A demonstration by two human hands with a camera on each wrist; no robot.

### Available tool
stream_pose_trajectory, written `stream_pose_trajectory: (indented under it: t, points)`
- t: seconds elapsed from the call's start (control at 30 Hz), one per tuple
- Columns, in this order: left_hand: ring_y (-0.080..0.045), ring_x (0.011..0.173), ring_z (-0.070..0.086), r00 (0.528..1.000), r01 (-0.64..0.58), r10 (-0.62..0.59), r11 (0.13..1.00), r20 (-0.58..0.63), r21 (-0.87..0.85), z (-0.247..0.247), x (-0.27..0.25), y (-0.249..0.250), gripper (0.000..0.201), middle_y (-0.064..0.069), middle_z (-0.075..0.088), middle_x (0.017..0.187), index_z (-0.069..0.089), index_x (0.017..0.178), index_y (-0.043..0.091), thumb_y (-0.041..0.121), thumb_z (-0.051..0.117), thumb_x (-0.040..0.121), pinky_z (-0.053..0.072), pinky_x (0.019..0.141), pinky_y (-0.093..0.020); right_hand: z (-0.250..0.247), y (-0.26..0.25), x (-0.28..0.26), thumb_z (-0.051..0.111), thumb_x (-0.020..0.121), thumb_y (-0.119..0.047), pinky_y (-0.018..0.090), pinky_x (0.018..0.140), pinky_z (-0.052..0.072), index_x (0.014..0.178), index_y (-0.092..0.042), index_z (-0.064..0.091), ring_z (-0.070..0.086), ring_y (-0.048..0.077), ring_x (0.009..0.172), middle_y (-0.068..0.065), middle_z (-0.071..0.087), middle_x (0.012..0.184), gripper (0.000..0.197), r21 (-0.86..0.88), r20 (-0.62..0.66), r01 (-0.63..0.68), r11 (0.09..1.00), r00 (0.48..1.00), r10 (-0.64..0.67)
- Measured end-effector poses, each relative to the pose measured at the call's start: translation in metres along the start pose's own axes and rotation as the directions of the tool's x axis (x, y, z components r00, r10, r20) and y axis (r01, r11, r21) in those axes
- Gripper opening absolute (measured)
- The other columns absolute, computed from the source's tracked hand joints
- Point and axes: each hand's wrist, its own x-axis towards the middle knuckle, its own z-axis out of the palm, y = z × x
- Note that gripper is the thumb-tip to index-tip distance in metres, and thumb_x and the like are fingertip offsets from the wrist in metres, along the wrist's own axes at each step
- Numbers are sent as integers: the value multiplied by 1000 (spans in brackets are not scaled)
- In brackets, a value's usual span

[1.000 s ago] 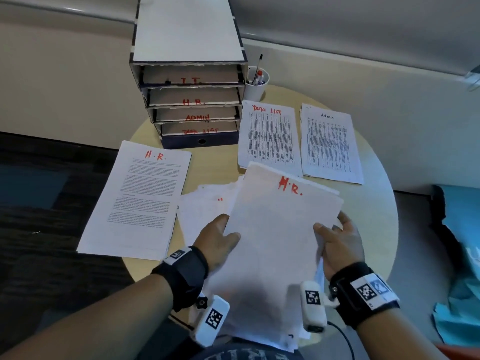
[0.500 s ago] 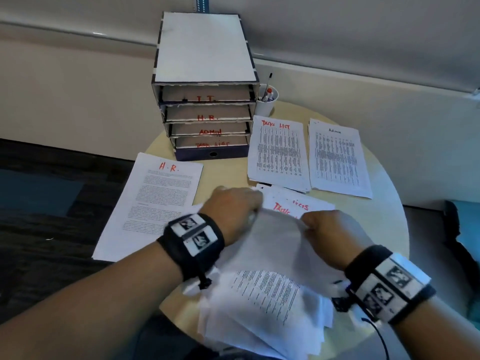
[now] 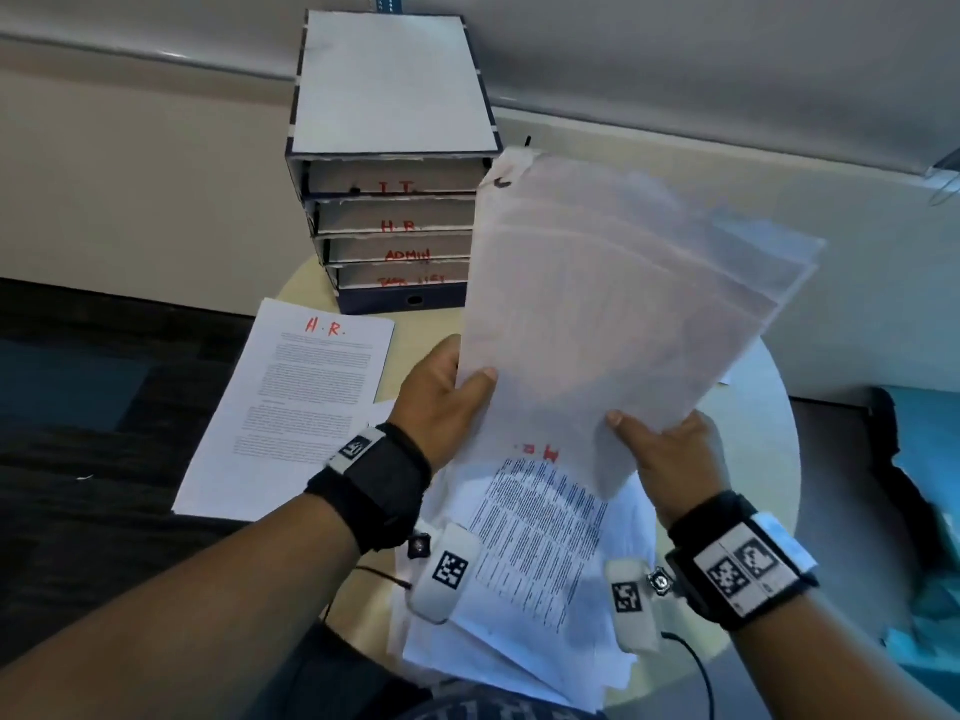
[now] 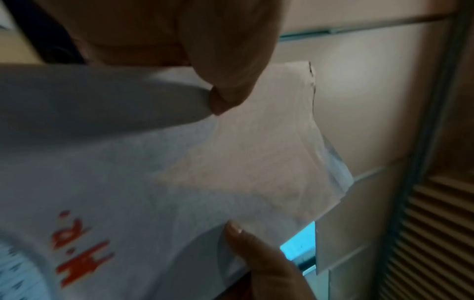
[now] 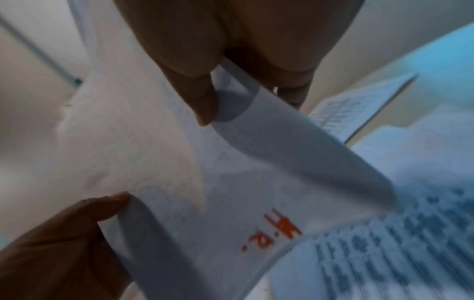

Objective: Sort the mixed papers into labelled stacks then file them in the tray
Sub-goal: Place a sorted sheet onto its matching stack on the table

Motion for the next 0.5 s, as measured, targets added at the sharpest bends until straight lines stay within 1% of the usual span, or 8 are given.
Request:
stream_pose_trajectory:
  t: [0.07, 0.13, 0.2, 0.27, 0.3, 0.4, 0.43, 0.5]
  points:
    - [-6, 99, 62, 990, -139, 141, 988, -27, 66, 3, -1, 4, 18, 5, 68, 107, 61, 113, 19, 13, 54, 97, 51, 82, -17, 7, -2, -5, 74, 84, -3, 4, 57, 49, 86, -18, 67, 64, -11, 60, -15, 68, 80, 16, 97, -62, 14, 995, 998, -8]
    - [-5, 100, 61, 983, -172, 175, 983, -50, 61, 3, -5, 0, 22, 1, 65, 108, 58, 115, 18, 17, 53, 94, 49, 81, -15, 12, -1, -8, 75, 83, -2, 4, 57, 47, 90, -13, 70, 66, -9, 62, -10, 71, 83, 14, 134, -70, 16, 991, 998, -6]
    - [6, 96, 59, 985, -140, 144, 989, -98, 42, 3, -9, -9, 24, 4, 65, 106, 57, 115, 23, 12, 56, 94, 43, 78, -6, 13, 7, -11, 79, 80, -6, 6, 62, 50, 97, -14, 71, 70, -3, 71, -12, 75, 85, 20, 90, -25, 6, 996, 1000, -4]
    - [15, 94, 59, 991, -63, 66, 998, -118, 31, 2, -13, -18, 32, 12, 64, 106, 54, 124, 15, 5, 60, 94, 40, 77, 0, 13, 14, -12, 82, 77, -7, 10, 66, 52, 98, -20, 70, 72, 1, 79, -15, 76, 86, 27, 46, 12, -7, 999, 1000, 7]
    - [14, 95, 59, 994, -27, 31, 999, -106, 32, 1, -15, -21, 36, 14, 64, 108, 52, 128, 13, 5, 60, 94, 40, 79, 1, 13, 17, -12, 82, 76, -6, 11, 66, 53, 99, -19, 70, 72, 3, 79, -13, 76, 88, 29, 38, 16, -15, 999, 1000, 15]
    - [-8, 104, 62, 997, 54, -50, 997, -55, 64, 2, -15, -33, 36, 7, 66, 114, 51, 127, 21, 10, 61, 94, 46, 87, -12, 14, 26, -10, 82, 76, -4, 10, 59, 50, 98, -8, 68, 69, 5, 68, -6, 73, 84, 26, 0, 28, -64, 998, 998, 64]
    - [-12, 105, 62, 997, 73, -71, 995, -42, 72, 2, -14, -35, 33, 4, 67, 114, 53, 125, 21, 11, 61, 95, 47, 88, -18, 16, 30, -10, 81, 77, -5, 10, 59, 49, 99, -8, 67, 69, 6, 70, -4, 73, 85, 26, -29, 46, -82, 996, 996, 83]
    - [-8, 103, 63, 996, 94, -94, 993, -10, 64, 2, -13, -38, 30, 7, 69, 112, 57, 124, 21, 12, 60, 95, 48, 86, -21, 21, 36, -9, 78, 81, -6, 16, 66, 51, 101, -10, 66, 69, 13, 78, -2, 72, 89, 24, -60, 53, -149, 987, 987, 152]
